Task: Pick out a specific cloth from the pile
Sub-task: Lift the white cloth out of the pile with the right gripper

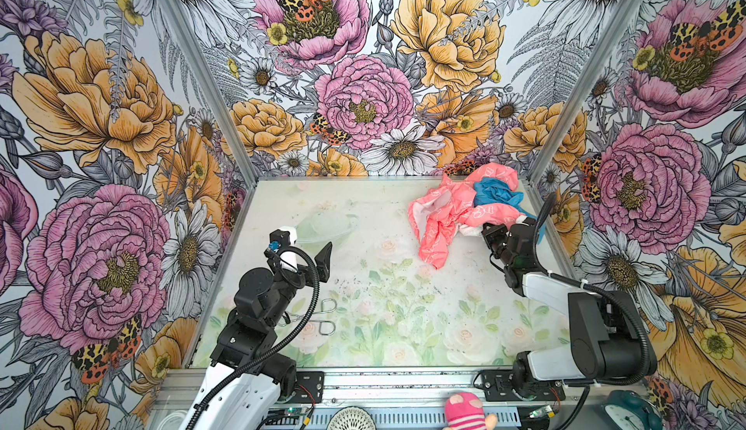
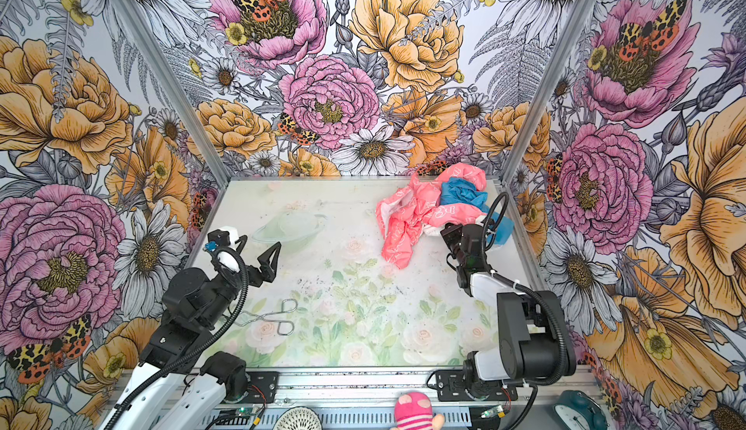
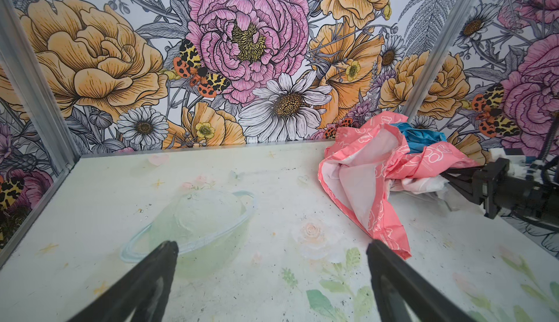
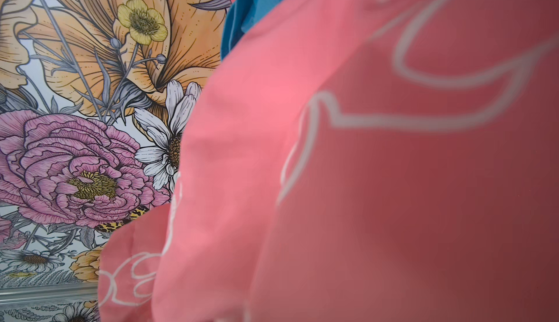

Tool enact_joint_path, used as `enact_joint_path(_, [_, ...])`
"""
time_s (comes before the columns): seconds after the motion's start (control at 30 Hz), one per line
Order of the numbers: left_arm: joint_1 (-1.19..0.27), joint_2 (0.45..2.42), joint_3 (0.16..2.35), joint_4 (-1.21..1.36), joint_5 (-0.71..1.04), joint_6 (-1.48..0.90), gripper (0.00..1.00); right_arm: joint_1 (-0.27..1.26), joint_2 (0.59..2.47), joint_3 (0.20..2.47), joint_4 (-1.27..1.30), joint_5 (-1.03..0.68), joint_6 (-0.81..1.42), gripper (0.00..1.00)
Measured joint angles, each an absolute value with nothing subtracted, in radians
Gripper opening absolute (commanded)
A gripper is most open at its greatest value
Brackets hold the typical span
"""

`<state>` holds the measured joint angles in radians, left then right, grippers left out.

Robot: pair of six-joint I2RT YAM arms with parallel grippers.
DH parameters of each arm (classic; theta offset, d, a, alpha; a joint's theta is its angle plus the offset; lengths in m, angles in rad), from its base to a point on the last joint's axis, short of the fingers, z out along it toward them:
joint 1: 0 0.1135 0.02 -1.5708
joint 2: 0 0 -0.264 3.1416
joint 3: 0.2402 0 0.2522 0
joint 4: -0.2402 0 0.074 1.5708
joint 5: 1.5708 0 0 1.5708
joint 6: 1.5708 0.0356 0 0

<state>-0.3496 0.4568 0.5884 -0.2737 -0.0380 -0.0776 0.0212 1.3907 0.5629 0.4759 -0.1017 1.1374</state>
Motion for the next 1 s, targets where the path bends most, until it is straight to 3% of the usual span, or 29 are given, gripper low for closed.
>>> enact_joint_path(0.37, [-0.36,0.458,0.578,-0.27,-0.037,-0.08,0.99,0.02,1.31,0.72,0.3,-0.111,1.008,0.0])
enact_joint_path(0.63, [-0.489,0.518,0.576,-0.266,-0.032,-0.068,0.99,0.018,1.31,0.89,0.21,-0.151,0.936,0.0])
enact_joint_path(1.0, [-0.488,0.502,0.576,-0.266,-0.029,-0.07,0.99,0.018,1.293,1.042,0.15,-0.167,0.853,0.0])
